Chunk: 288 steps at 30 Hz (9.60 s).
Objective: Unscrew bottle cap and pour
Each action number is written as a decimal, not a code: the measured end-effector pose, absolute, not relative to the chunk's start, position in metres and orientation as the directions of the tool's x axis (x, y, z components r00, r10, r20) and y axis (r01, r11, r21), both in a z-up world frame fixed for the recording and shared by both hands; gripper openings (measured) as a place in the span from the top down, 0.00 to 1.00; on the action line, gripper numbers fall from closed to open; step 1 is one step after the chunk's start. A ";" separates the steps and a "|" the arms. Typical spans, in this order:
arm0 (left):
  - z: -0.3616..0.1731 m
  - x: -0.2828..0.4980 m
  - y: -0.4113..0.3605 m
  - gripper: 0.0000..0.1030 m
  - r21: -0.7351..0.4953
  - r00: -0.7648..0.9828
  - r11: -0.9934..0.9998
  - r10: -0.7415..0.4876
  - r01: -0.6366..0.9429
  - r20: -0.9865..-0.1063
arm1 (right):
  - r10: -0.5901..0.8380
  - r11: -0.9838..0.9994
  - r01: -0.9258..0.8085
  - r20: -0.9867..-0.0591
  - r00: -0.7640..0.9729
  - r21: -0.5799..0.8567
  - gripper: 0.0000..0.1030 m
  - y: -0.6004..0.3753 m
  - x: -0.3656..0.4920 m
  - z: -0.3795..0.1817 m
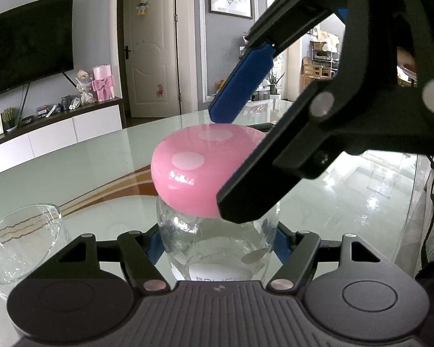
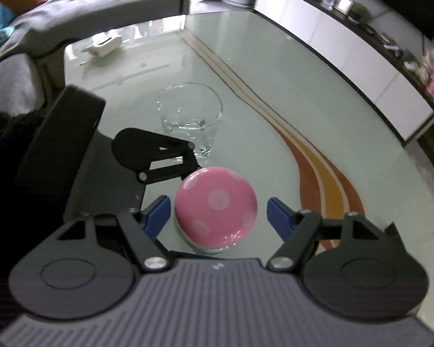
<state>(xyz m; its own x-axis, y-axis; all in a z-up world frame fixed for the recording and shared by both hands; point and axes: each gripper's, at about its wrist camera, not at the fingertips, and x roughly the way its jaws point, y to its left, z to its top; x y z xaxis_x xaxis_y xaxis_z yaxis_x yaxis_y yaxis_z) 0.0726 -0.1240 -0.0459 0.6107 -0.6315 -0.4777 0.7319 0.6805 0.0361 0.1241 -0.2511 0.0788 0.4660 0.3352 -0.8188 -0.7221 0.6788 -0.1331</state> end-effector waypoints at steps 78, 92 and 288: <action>-0.040 0.072 -0.120 0.28 0.037 0.605 0.675 -0.634 0.737 -0.482 | 0.300 0.757 -0.646 -0.828 0.474 -0.096 0.27 -0.244 0.134 0.074; -0.040 0.072 -0.120 0.28 0.036 0.604 0.675 -0.634 0.737 -0.483 | 0.284 0.768 -0.633 -0.831 0.478 -0.102 0.37 -0.238 0.131 0.073; -0.037 0.094 -0.125 0.27 0.064 0.565 0.637 -0.627 0.768 -0.536 | 0.333 0.716 -0.678 -0.774 0.539 -0.164 0.37 -0.249 0.110 0.070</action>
